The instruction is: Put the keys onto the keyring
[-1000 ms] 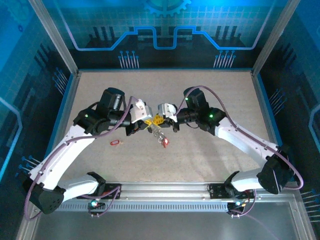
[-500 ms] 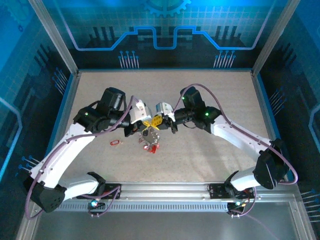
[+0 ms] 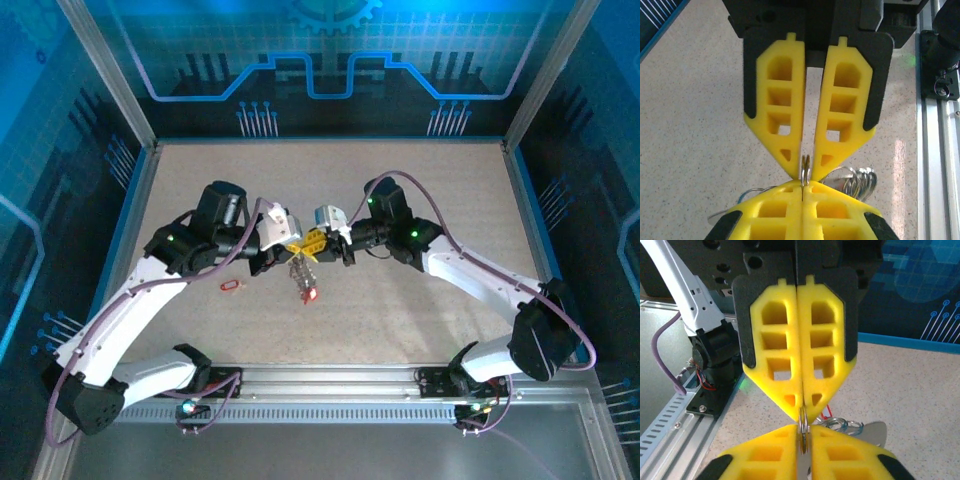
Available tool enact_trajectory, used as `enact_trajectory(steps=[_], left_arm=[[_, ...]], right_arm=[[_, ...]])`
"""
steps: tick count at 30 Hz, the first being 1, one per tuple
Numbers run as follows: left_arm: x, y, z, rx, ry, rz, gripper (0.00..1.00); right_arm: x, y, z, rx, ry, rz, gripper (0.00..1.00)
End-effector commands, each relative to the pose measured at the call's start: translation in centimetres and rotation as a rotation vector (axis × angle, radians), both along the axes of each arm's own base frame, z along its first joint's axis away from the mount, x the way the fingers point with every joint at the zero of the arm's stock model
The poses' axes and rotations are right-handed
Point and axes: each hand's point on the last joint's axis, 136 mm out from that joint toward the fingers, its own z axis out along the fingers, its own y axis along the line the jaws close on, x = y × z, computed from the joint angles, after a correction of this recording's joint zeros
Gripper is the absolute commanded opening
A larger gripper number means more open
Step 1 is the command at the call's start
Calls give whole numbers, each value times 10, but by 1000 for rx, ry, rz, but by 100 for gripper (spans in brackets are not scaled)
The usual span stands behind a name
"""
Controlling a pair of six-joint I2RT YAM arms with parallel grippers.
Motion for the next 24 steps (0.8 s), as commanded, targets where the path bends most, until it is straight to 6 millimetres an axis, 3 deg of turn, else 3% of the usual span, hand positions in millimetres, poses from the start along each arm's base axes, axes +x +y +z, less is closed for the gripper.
enact_trajectory(steps=[1, 4, 8, 12, 16, 21, 24], left_arm=[[-2, -11, 34, -117, -133, -56, 0], [-4, -12, 38, -132, -155, -71, 0], [-4, -13, 37, -136, -151, -79, 0], [0, -12, 38, -131, -159, -56, 0], [2, -6, 34, -118, -184, -17, 15], [-2, -2, 30, -113, -184, -9, 17], [-1, -2, 27, -111, -172, -8, 24]], right_arm=[[-10, 1, 0, -38, -2, 58, 20], [-8, 2, -1, -38, 8, 47, 19], [-2, 5, -4, -53, 8, 20, 0], [3, 4, -2, -40, -2, -9, 0], [4, -1, 15, 75, -35, -29, 0], [4, -8, 32, 162, -67, -36, 0], [3, -9, 35, 185, -74, -28, 0]])
